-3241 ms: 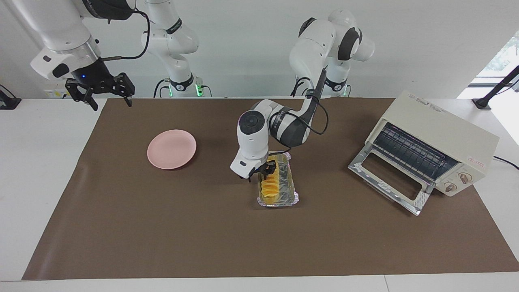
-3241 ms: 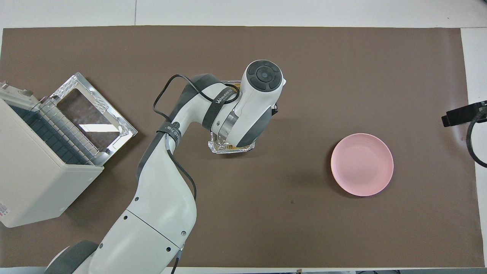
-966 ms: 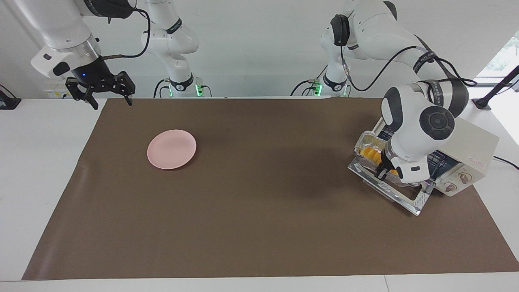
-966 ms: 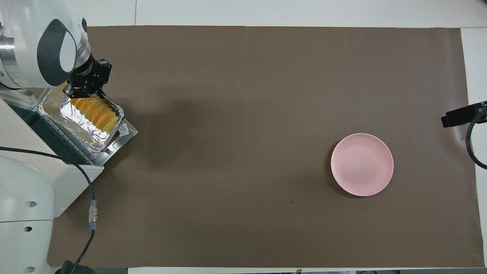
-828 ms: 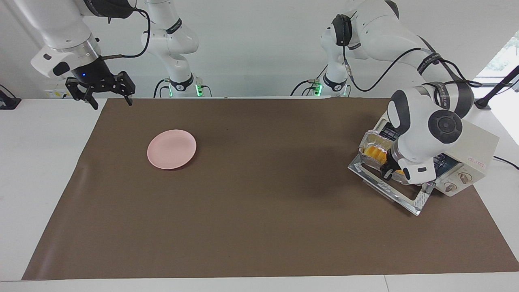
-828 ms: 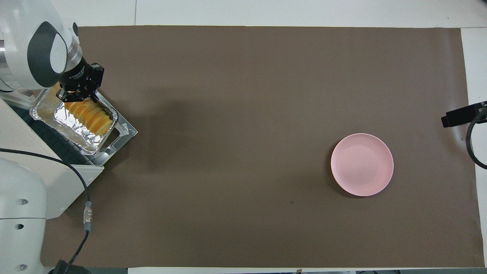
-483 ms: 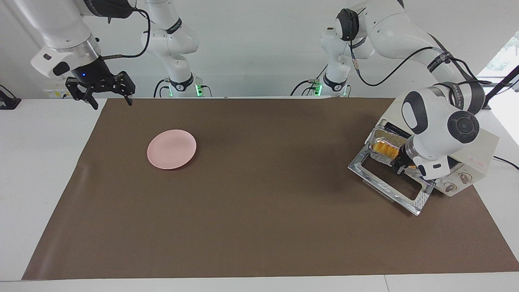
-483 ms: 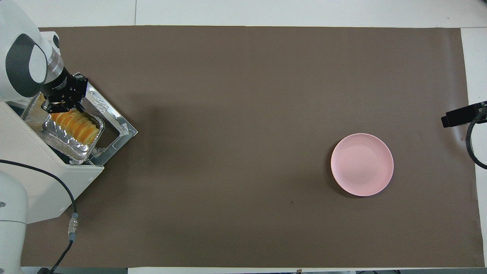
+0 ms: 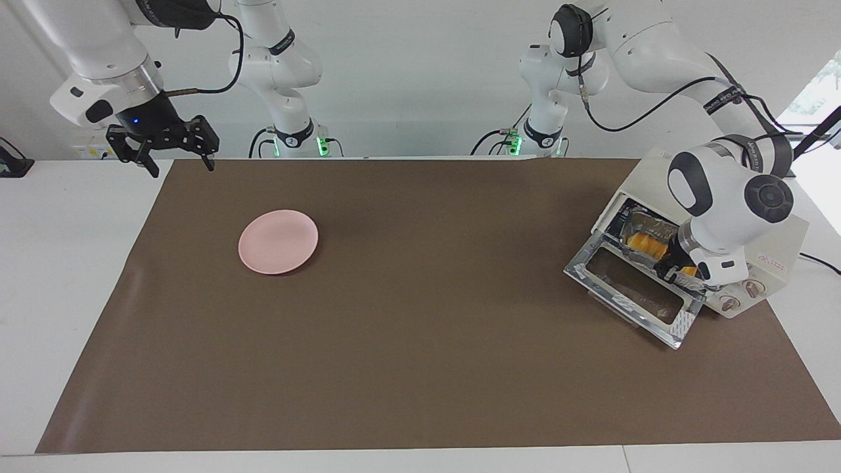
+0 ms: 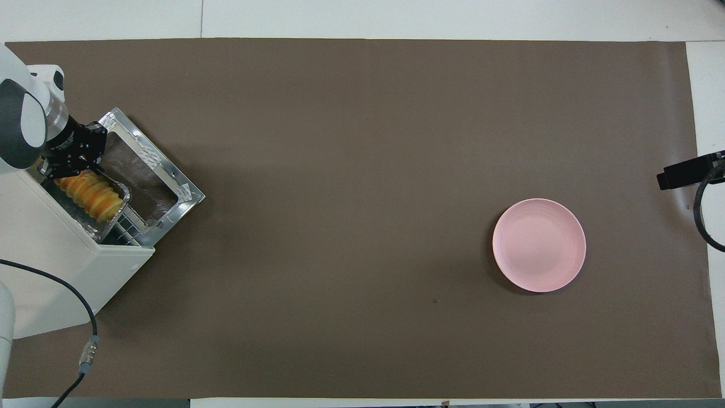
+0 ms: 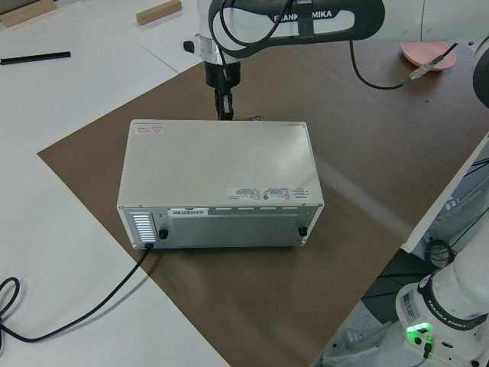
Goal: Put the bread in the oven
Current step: 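Lower the foil tray into the oven with the left gripper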
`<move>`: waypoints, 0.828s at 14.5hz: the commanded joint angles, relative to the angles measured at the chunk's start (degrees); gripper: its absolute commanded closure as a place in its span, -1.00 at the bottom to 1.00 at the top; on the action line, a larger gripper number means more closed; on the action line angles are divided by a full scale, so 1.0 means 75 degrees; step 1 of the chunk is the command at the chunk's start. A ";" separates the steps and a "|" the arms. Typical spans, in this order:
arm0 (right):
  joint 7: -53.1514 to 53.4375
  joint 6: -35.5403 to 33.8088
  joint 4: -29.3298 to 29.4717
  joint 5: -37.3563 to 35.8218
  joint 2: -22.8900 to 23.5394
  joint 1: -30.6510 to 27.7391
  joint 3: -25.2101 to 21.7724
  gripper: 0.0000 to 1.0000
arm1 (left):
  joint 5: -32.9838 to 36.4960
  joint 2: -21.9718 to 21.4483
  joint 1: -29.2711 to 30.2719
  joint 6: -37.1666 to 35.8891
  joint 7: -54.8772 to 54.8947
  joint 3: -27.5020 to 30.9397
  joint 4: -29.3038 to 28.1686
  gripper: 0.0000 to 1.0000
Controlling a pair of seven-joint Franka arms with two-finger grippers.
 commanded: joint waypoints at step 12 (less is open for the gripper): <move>-0.0089 -0.0047 -0.0064 -0.0058 -0.0043 -0.0124 0.0102 -1.00 | 0.0447 -0.0408 -0.0029 0.0266 0.0809 -0.0028 -0.0523 -1.00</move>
